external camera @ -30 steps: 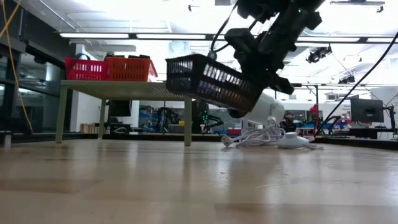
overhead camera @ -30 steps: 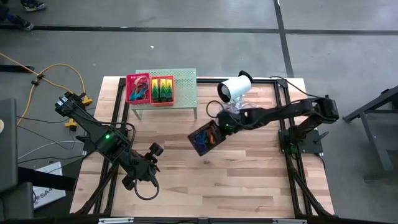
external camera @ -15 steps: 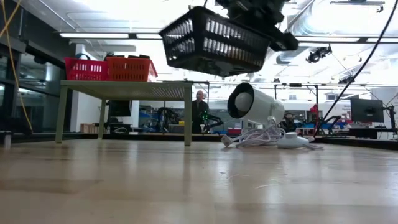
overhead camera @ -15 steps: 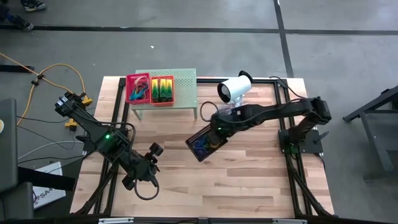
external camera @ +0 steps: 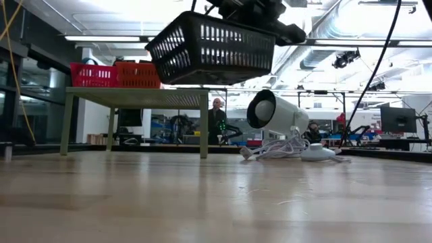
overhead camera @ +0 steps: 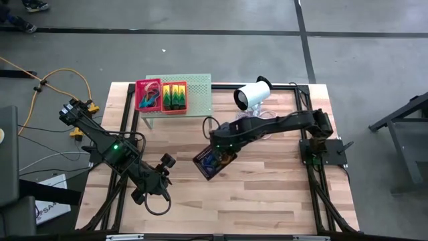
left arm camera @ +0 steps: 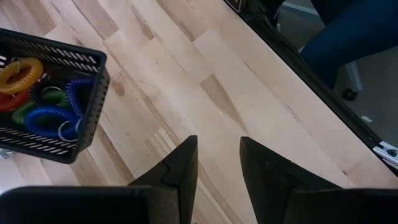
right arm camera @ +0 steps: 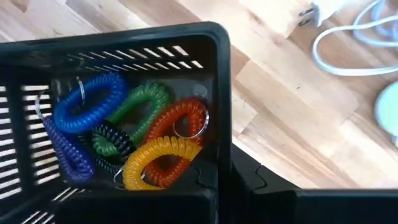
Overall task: Pick & Place Office Desk Supplies
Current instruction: Put the black basket on the shelf
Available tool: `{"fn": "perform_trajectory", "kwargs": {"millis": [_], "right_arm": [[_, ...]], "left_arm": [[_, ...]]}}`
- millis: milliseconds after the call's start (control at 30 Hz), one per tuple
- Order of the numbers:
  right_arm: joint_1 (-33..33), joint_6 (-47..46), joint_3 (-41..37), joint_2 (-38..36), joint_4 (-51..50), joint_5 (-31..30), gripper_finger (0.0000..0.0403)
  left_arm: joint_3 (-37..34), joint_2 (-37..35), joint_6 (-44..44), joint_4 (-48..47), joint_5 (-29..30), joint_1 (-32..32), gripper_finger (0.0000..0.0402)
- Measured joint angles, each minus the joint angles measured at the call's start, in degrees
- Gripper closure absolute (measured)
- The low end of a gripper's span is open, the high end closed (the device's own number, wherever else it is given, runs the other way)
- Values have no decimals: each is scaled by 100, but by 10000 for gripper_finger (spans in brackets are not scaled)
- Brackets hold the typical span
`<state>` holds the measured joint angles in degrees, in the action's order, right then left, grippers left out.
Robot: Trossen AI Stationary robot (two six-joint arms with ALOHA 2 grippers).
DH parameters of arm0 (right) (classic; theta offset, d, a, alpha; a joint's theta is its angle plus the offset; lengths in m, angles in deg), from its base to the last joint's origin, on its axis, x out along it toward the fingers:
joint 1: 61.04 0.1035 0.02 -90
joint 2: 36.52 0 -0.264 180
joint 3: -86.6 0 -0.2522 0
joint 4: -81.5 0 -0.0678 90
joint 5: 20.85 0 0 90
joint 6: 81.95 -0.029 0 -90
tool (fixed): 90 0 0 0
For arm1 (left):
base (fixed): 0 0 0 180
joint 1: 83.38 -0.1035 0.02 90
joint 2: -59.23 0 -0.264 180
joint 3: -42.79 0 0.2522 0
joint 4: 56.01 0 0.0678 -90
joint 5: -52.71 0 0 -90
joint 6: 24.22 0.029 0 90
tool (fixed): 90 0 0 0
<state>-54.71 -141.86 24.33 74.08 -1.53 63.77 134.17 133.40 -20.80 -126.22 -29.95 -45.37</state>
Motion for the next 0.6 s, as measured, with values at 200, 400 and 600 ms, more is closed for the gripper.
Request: {"fn": "perform_trajectory", "kwargs": {"millis": [200,400,600], "right_arm": [[76,-12,0,11,-263,-193,400],[124,12,0,11,-298,-339,400],[133,12,0,11,-367,-371,400]], "left_arm": [[0,0,0,0,-1,1,289],[0,0,0,0,-1,0,289],[0,0,27,18,-1,1,289]]}}
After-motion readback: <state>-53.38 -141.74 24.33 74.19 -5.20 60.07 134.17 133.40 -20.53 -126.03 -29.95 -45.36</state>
